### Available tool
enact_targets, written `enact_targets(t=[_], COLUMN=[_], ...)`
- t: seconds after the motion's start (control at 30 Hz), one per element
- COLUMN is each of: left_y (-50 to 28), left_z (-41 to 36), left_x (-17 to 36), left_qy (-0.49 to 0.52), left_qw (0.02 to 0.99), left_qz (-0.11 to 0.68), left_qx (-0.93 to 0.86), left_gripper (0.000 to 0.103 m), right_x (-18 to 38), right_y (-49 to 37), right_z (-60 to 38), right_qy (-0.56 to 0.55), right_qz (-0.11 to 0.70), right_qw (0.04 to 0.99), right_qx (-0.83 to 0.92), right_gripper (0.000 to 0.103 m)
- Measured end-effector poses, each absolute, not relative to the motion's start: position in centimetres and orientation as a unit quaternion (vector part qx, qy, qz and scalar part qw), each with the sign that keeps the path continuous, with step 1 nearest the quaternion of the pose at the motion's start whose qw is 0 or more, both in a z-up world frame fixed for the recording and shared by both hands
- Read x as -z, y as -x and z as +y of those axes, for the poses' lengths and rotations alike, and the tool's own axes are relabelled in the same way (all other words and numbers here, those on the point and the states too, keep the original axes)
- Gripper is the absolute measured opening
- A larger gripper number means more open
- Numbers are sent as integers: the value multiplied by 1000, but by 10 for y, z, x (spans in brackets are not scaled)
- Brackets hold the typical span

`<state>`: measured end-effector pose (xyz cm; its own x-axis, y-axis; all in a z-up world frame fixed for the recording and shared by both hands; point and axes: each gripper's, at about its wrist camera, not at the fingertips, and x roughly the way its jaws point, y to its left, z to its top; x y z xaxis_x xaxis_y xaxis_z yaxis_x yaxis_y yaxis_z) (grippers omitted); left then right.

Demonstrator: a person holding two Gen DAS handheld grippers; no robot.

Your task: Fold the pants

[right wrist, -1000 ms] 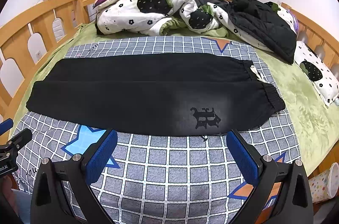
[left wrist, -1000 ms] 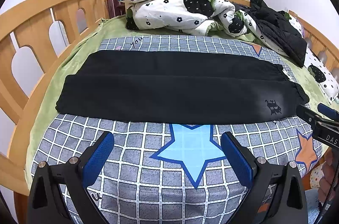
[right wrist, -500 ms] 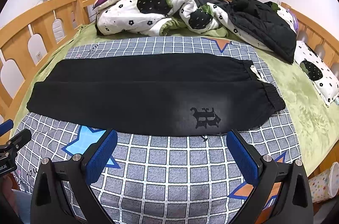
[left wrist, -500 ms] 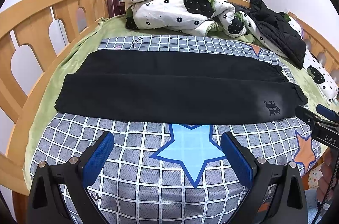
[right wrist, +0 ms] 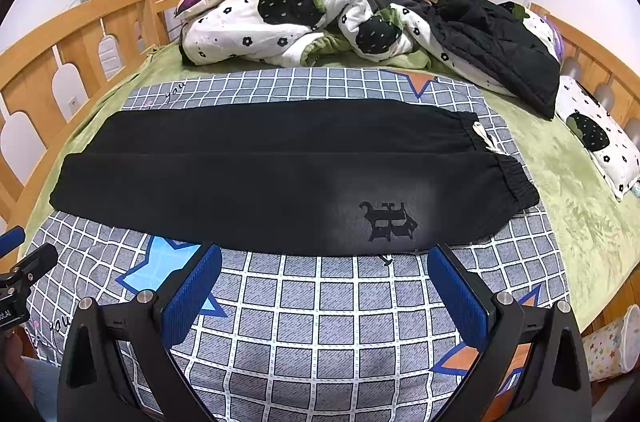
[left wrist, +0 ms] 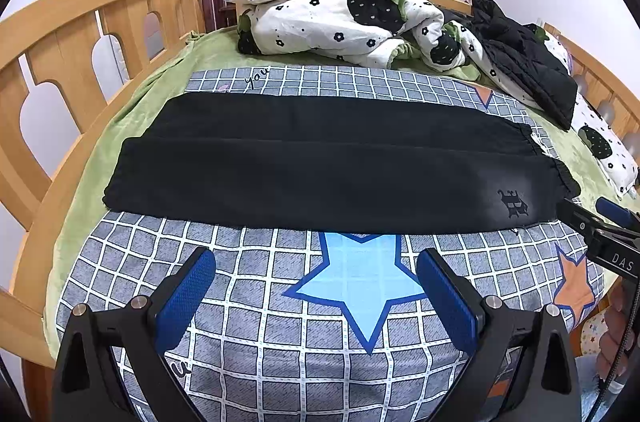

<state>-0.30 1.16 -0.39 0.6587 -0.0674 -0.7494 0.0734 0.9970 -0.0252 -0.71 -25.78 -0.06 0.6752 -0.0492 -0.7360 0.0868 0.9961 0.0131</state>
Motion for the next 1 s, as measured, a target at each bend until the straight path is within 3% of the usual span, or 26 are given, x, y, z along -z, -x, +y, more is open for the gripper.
enact_targets(t=[1.0], left_y=[2], left_z=[16], left_x=[4], left_qy=[2], left_qw=[909], left_qz=[414], left_qx=[41], left_gripper=[101], right_x=[2], right_y=[7], right_z=[-260], right_qy=[-24], right_qz=[400], right_qw=[915], right_qx=[39], right_gripper=[101])
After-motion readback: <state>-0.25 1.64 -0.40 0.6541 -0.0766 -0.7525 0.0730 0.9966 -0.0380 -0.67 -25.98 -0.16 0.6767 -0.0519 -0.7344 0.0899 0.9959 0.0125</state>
